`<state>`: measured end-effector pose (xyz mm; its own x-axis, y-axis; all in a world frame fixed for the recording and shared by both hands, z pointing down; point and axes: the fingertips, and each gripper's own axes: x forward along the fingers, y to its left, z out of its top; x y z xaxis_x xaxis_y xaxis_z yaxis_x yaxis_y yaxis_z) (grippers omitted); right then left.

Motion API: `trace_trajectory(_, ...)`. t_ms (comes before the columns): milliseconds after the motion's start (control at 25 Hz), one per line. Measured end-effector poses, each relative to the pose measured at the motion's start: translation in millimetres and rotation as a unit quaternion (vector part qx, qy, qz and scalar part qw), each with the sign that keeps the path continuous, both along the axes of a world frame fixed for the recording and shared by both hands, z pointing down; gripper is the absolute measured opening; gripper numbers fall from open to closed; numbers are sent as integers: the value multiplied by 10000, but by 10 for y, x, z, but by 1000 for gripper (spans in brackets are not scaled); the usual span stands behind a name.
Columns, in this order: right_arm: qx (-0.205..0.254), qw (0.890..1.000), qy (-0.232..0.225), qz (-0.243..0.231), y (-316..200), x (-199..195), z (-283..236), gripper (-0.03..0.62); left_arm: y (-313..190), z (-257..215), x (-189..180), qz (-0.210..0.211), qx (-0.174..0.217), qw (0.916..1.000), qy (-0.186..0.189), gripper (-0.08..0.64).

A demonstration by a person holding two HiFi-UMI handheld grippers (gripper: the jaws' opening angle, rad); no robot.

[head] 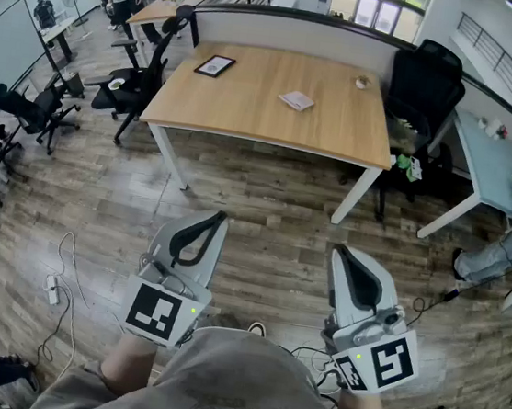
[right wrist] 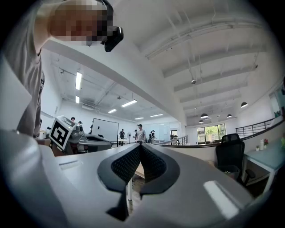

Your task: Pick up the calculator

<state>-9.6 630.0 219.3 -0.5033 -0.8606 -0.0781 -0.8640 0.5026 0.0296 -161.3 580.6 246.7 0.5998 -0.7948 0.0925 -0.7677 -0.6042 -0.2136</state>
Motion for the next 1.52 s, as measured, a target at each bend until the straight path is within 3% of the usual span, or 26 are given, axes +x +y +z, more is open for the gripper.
trace_trajectory(120,-74,9996,-237,-116,-8,32,25,11,-11,20,48,9,-5,10000,-13,2)
trace_trajectory(440,-166,9998,-59,59,-61,192,73,11,-34,-12,166,74,-20,9999,74,2)
trace_trajectory(640,-268,9996,-68,79,-59,277,150,11,-68,-16,166,-130,13,9999,65,2)
trace_trajectory(680,-299,9995,-70,74,-68,281,170,11,-87,-8,165,-164,16,9998,57,10)
trace_trajectory(760,-351,9993,-78,54,-94,281,208,11,-125,17,176,-186,-13,9998,55,178)
trace_trajectory(920,-406,9991,-55,55,-219,311,271,11,-233,51,178,-249,-12,9996,105,198)
trace_trajectory(1200,-459,9988,-15,182,-649,387,334,11,-666,80,219,-171,-36,9998,126,199)
trace_trajectory(1520,-596,9978,-41,289,-1499,423,388,11,-1514,63,233,-39,-84,9996,256,198)
